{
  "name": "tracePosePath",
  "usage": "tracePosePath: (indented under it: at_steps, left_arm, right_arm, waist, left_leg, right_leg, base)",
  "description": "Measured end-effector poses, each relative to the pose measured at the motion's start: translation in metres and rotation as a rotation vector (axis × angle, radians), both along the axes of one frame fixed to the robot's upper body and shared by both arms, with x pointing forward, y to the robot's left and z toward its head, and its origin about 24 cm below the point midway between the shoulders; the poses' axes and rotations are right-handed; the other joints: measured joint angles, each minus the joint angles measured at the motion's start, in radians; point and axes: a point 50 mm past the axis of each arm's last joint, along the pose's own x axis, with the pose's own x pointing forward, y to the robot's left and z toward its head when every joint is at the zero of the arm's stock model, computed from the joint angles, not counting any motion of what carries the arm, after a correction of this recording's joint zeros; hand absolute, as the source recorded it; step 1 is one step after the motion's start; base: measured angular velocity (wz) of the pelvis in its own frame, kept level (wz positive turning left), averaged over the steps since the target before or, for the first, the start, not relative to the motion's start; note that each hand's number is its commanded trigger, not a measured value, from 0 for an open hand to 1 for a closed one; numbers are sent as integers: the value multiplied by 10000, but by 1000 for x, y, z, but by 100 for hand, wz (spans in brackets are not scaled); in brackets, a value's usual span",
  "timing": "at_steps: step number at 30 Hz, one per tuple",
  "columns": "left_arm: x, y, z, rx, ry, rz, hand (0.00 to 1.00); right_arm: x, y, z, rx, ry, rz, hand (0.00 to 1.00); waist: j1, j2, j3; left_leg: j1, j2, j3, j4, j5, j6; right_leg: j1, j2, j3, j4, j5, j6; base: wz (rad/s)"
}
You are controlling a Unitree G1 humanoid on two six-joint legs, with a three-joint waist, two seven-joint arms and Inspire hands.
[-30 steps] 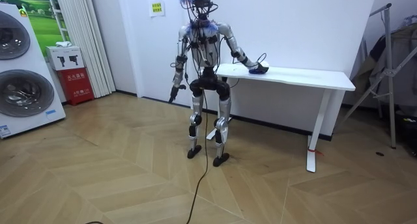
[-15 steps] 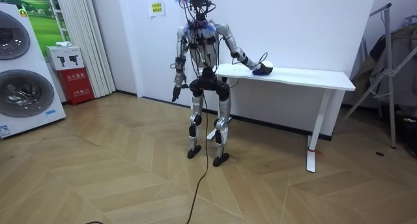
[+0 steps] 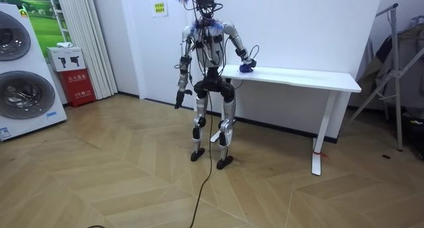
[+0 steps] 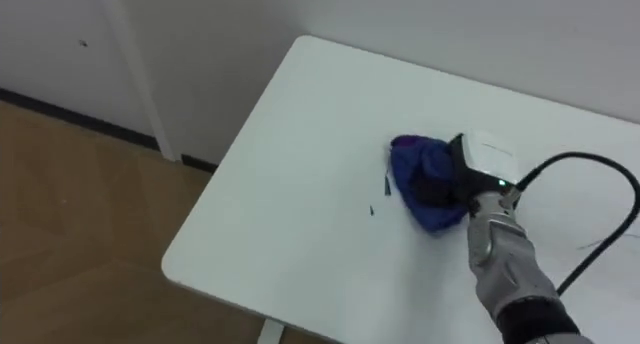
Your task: Wipe table
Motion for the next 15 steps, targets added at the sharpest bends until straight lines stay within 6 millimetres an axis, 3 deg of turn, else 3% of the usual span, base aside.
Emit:
tracePosePath:
  at_steps: [3, 4, 7, 11, 13, 15]
  left_arm:
    - [-4, 2, 1, 69, 59, 58, 0]
    - [-5, 6, 2, 181, 26, 159, 0]
    - [-10, 16, 6, 483, -149, 830, 0]
    - [-18, 24, 9, 844, -18, 986, 0]
    - [-15, 26, 11, 958, -165, 826, 0]
    - [-15, 24, 11, 963, -169, 845, 0]
  right_arm:
    - [-26, -16, -12, 645, -312, -838, 100]
    - [-41, -25, -19, 887, -355, -1396, 100]
    - [-77, -51, -32, 1334, -267, -3174, 100]
    - [-118, -80, -41, 1307, -176, -5174, 100]
    - [-139, -90, -43, 1174, -83, -5892, 100]
    - [-147, -93, -44, 1200, -74, -6208, 100]
  waist:
    - [-291, 34, -32]
    - [-340, 35, -142]
    - [-707, 19, -272]
    - [-1068, -6, -325]
    - [-1115, -28, -335]
    - [-1160, -24, -342]
  left_leg:
    - [82, -94, 4, 2, 2, 6]
    - [119, -135, 14, -2, 5, 10]
    - [376, -248, 163, -6, 5, 12]
    - [631, -355, 168, 2, -34, 78]
    - [594, -361, 265, 44, -163, 274]
    - [603, -361, 335, 67, -200, 288]
  right_leg:
    - [332, -77, -132, -162, -16, 26]
    - [405, -122, -141, -151, -44, 72]
    - [774, -253, -171, -146, -118, 193]
    - [1056, -354, -140, -128, -181, 295]
    - [1062, -367, -145, -117, -262, 426]
    - [1097, -380, -111, -119, -262, 427]
  base:
    - [41]
    - [20]
    - [19]
    - [4]
    - [-10]
    - [-14]
